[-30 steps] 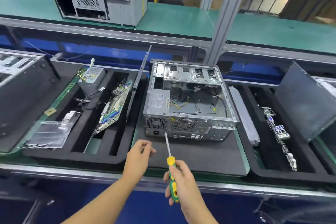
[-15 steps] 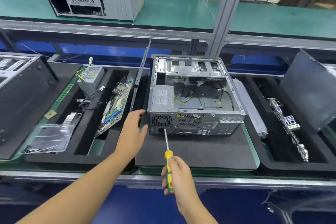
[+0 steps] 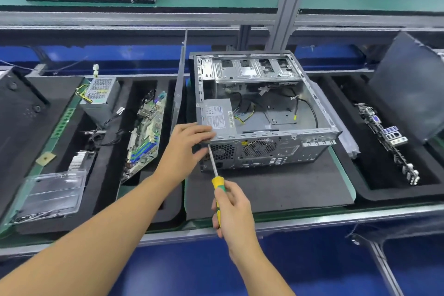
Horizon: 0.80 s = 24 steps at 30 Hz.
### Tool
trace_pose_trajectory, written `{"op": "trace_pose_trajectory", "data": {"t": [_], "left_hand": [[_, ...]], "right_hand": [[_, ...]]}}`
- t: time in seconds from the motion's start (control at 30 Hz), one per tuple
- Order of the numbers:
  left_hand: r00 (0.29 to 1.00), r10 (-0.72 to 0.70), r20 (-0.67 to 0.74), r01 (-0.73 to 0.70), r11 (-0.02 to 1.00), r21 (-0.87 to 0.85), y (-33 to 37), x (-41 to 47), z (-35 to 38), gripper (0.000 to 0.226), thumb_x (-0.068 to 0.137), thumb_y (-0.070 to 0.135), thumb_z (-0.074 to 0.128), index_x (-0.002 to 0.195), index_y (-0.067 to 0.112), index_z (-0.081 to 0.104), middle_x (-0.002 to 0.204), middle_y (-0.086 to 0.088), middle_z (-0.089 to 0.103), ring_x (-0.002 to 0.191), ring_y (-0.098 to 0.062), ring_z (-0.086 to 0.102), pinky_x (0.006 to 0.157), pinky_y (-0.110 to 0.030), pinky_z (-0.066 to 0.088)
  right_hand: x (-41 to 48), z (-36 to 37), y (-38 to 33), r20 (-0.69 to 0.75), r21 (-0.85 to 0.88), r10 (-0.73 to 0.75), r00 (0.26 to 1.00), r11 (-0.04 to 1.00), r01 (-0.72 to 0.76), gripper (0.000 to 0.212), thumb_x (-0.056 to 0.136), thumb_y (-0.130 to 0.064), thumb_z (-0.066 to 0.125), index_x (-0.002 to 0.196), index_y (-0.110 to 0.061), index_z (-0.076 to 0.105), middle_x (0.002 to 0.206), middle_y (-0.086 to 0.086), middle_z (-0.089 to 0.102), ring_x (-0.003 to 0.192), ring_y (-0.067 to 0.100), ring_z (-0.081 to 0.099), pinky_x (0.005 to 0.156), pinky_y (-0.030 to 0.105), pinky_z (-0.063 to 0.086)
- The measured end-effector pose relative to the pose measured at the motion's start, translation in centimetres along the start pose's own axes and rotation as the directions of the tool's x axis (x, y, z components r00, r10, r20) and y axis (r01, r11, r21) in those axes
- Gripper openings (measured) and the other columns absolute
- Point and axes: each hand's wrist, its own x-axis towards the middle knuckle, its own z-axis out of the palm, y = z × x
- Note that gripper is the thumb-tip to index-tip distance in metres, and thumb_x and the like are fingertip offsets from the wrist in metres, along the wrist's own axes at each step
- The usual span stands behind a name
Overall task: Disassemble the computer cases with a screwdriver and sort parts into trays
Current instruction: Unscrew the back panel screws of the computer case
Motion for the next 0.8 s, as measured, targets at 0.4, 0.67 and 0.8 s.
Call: {"op": "trace_pose_trajectory", "data": {"t": [0.4, 0.67, 0.8], "left_hand": [[1.0, 0.007, -0.01, -0.007, 1.0, -0.03, 0.3, 0.4, -0.4, 0.036, 0.082, 0.006, 0.077, 0.116, 0.019, 0.074, 0.12, 0.011, 0.066, 0.114, -0.019, 0.047, 0.1, -0.004, 0.021], [1.0, -0.005, 0.002, 0.005, 0.999, -0.04, -0.1, 0.9, -0.2, 0.034, 0.083, 0.007, 0.077, 0.113, 0.022, 0.074, 0.113, 0.018, 0.064, 0.108, -0.008, 0.037, 0.095, -0.002, 0.024], [0.999, -0.024, -0.026, 0.023, 0.999, -0.05, -0.3, 1.0, -0.2, 0.034, 0.082, -0.001, 0.074, 0.109, 0.019, 0.074, 0.107, 0.019, 0.063, 0.104, -0.005, 0.034, 0.092, -0.001, 0.026]], "right_hand": [[-0.3, 1.0, -0.4, -0.031, 0.14, 0.139, 0.99, 0.981, -0.134, 0.013, 0.1, -0.023, 0.055, 0.102, -0.027, 0.068, 0.067, 0.0, 0.055, 0.048, 0.012, 0.041, 0.04, 0.023, 0.027], [-0.9, 2.1, -2.0, -0.162, -0.617, -0.253, 0.954, 0.78, 0.102, 0.027, 0.103, -0.031, 0.046, 0.078, -0.021, 0.052, 0.071, -0.004, 0.055, 0.063, 0.012, 0.051, 0.051, 0.023, 0.034], [-0.9, 4.1, -1.6, -0.204, -0.876, -0.392, 0.897, 0.483, 0.012, 0.027, 0.105, -0.037, 0.04, 0.125, -0.024, 0.053, 0.106, -0.006, 0.061, 0.099, 0.018, 0.061, 0.065, 0.031, 0.039]]}}
